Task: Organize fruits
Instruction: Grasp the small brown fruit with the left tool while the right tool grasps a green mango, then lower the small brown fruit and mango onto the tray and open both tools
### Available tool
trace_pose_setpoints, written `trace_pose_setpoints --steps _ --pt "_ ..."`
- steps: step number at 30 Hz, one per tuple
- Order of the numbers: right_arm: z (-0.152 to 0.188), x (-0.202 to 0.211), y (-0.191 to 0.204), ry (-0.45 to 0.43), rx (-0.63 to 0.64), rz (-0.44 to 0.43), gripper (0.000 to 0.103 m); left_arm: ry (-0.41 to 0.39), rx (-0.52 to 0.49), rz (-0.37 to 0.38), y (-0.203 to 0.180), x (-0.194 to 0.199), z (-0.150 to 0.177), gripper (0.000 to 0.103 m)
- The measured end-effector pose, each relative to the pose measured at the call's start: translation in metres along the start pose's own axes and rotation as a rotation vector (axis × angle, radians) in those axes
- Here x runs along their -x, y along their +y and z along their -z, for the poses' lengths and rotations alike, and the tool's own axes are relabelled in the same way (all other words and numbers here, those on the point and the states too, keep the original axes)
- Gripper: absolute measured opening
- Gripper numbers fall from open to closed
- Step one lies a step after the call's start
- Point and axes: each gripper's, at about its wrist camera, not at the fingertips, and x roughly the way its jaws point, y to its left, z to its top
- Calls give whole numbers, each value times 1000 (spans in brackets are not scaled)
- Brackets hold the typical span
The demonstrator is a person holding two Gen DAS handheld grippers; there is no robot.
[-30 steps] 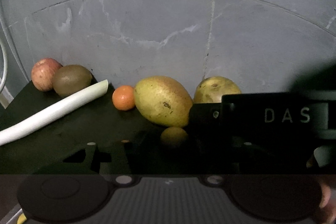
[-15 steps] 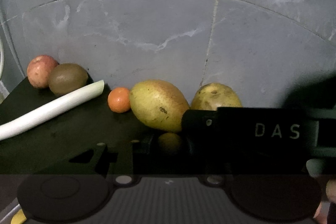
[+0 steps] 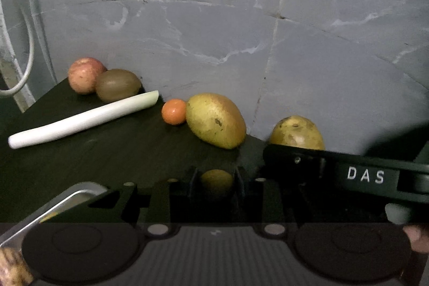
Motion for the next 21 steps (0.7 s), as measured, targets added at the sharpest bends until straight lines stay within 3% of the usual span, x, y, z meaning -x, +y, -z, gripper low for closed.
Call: trace_pose_setpoints --steps 11,21 --pt "24 40 17 17 9 -81 60 -42 62 -46 1 69 33 33" --pt "63 67 57 81 62 -155 60 -79 257 -114 22 139 89 33"
